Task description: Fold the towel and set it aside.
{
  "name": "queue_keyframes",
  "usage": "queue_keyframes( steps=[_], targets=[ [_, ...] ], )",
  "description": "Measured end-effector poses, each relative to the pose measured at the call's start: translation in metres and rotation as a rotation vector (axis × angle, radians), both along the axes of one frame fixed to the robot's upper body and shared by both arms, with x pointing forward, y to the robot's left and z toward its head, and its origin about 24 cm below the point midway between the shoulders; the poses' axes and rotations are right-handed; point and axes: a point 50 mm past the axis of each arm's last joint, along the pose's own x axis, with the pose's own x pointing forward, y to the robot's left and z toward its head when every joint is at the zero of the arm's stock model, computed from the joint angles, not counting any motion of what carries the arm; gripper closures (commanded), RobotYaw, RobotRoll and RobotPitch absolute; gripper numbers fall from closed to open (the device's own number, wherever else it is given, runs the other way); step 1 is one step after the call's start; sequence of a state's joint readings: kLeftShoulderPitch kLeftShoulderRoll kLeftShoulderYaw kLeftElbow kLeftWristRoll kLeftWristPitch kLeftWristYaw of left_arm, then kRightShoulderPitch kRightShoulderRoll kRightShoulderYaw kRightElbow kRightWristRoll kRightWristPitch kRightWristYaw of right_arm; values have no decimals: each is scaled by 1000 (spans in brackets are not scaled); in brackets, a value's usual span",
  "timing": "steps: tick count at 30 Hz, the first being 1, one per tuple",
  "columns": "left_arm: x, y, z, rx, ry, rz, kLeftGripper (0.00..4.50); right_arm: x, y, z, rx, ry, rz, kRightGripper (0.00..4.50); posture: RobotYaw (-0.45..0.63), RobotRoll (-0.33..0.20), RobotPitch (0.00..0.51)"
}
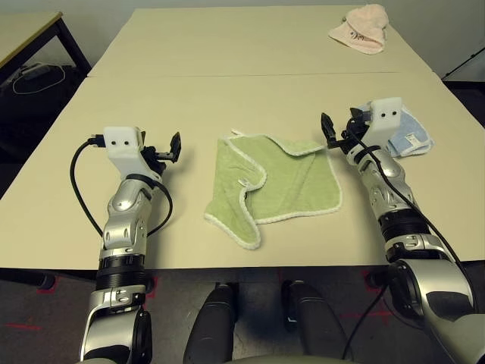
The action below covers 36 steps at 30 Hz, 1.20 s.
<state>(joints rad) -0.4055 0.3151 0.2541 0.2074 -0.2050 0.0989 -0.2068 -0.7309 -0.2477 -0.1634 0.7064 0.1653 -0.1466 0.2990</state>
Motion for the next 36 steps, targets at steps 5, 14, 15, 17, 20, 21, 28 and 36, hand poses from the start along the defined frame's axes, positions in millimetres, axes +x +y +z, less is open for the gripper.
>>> queue_keyframes(
  steps=[5,14,15,17,20,21,28,36],
  targets=[
    [0,0,0,1,-3,1,0,0,0,0,1,0,-4,34,-21,0,108],
    [2,1,9,12,-54,29,0,0,0,1,1,-12,-13,34,-19,0,108],
    [2,1,11,13,-60,30,0,0,0,2,-3,-18,-6,34,-19,0,108],
    [3,1,13,13,-64,35,0,-1,-3,4,-16,-28,5,34,-18,0,108],
    [3,2,13,14,-65,36,0,-2,-8,7,-52,-43,46,34,-15,0,107],
    [3,2,13,16,-64,33,0,-2,-10,8,-70,-43,64,34,-13,0,107],
    [3,2,12,20,-44,-3,0,-5,-11,16,-206,-35,277,34,-5,0,107],
    [-1,5,12,34,-6,-102,0,-2,-14,30,-388,13,474,34,9,0,105]
  ],
)
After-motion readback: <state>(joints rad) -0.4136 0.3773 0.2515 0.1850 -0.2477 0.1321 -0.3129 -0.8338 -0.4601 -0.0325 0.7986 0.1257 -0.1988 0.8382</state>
